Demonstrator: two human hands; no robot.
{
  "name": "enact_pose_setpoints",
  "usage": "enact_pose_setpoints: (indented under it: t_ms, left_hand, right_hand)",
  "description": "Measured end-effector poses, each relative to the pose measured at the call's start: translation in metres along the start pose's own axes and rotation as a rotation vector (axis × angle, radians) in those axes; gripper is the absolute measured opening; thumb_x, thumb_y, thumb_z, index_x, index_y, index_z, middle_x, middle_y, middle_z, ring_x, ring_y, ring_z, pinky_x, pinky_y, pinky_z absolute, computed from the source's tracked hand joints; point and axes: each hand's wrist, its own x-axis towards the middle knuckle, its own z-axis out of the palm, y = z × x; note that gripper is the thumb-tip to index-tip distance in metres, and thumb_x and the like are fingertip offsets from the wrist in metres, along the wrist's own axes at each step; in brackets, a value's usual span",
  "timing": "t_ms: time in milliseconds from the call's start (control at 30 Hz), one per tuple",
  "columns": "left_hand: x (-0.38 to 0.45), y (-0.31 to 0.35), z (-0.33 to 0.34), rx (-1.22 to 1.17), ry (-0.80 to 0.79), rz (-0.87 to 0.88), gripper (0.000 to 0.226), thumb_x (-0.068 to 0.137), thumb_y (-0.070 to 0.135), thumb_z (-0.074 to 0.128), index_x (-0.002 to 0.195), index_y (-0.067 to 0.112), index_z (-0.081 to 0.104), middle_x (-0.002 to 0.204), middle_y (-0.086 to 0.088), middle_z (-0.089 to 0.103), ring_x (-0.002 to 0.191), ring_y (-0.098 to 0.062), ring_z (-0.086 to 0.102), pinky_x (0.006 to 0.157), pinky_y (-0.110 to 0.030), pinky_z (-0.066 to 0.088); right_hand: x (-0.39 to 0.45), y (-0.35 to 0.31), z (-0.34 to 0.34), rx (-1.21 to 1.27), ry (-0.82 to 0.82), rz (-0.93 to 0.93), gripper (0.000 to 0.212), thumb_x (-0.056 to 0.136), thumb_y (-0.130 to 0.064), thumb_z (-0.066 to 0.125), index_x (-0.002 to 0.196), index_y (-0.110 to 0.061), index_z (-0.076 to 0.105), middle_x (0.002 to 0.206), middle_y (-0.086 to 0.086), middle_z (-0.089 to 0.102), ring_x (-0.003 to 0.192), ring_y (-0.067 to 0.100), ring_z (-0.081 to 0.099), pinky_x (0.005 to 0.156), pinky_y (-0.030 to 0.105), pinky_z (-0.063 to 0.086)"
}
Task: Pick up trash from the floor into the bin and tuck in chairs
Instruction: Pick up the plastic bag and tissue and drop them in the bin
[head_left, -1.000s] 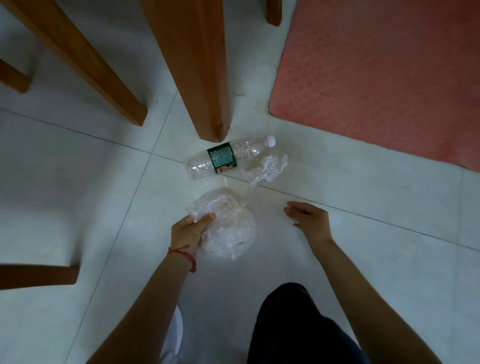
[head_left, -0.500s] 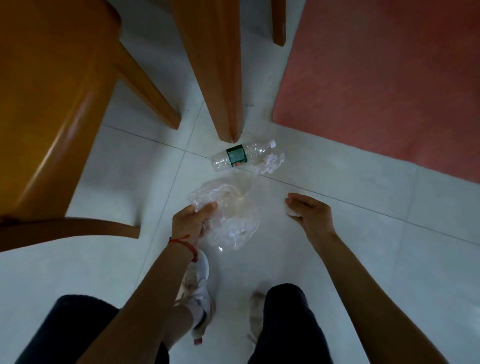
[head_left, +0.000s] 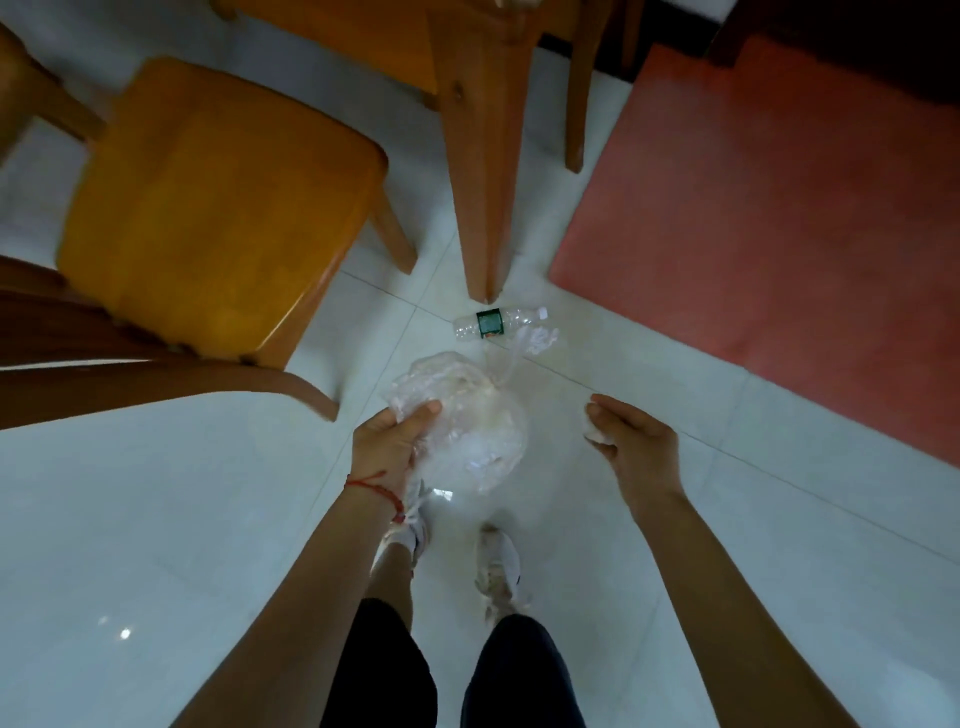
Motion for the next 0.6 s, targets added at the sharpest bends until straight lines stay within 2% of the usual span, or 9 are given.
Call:
enact_pose_setpoints:
  t_ms: [33,100,233,267,400,600]
  left_hand:
    - [-0.014,0.006,-0.003,-0.027,-0.003,0.01,0.008,0.074,0.011,0.071,0.081,0.014,0.069,0.065,0.007,0.073,0.07,-0.016,0.068,0.069,-0.031,0.057]
    - [-0.04,0.017,-0.012,-0.065,0.0,0.012,0.007,0.075,0.009,0.07,0.079,0.014,0.068,0.066,0.008,0.073,0.071,-0.017,0.066,0.073,-0.032,0.056]
    - [-0.086,0.032,-0.038,-0.198,0.022,-0.018,0.015,0.075,0.006,0.069,0.091,0.006,0.068,0.093,-0.01,0.071,0.088,-0.025,0.066,0.083,-0.037,0.055]
    - [-0.098,0.035,-0.048,-0.224,0.025,-0.015,0.015,0.075,0.007,0.069,0.09,0.006,0.069,0.094,-0.011,0.07,0.088,-0.025,0.066,0.083,-0.037,0.055]
    - [-0.136,0.032,-0.095,-0.326,0.095,0.01,0.009,0.075,0.007,0.069,0.084,0.009,0.071,0.082,-0.005,0.074,0.082,-0.023,0.069,0.076,-0.034,0.058]
    - [-0.18,0.015,-0.179,-0.516,0.198,0.035,0.017,0.077,0.007,0.067,0.095,0.006,0.067,0.084,-0.003,0.074,0.079,-0.018,0.07,0.066,-0.026,0.058]
  right_hand:
    - [-0.013,-0.008,0.0,0.007,-0.008,0.001,0.014,0.077,-0.001,0.067,0.087,-0.01,0.069,0.085,0.005,0.07,0.079,0.012,0.066,0.073,0.024,0.056]
    - [-0.038,-0.021,0.001,0.0,-0.031,0.007,0.013,0.078,-0.002,0.067,0.088,-0.01,0.069,0.089,0.007,0.069,0.082,0.013,0.066,0.072,0.023,0.054]
    - [-0.083,-0.034,0.011,-0.032,-0.077,0.021,0.015,0.077,-0.001,0.067,0.091,-0.007,0.068,0.09,0.011,0.069,0.081,0.016,0.065,0.064,0.018,0.053]
    - [-0.096,-0.036,0.016,-0.05,-0.098,0.025,0.015,0.077,-0.001,0.067,0.091,-0.007,0.068,0.092,0.012,0.069,0.083,0.017,0.065,0.064,0.018,0.053]
    - [-0.139,-0.035,0.039,-0.116,-0.173,0.042,0.019,0.077,0.0,0.067,0.095,-0.003,0.067,0.091,0.009,0.069,0.084,0.016,0.065,0.063,0.018,0.053]
    - [-0.202,-0.018,0.09,-0.233,-0.333,0.051,0.019,0.076,0.0,0.067,0.095,-0.001,0.068,0.083,0.008,0.067,0.079,0.017,0.064,0.069,0.023,0.051]
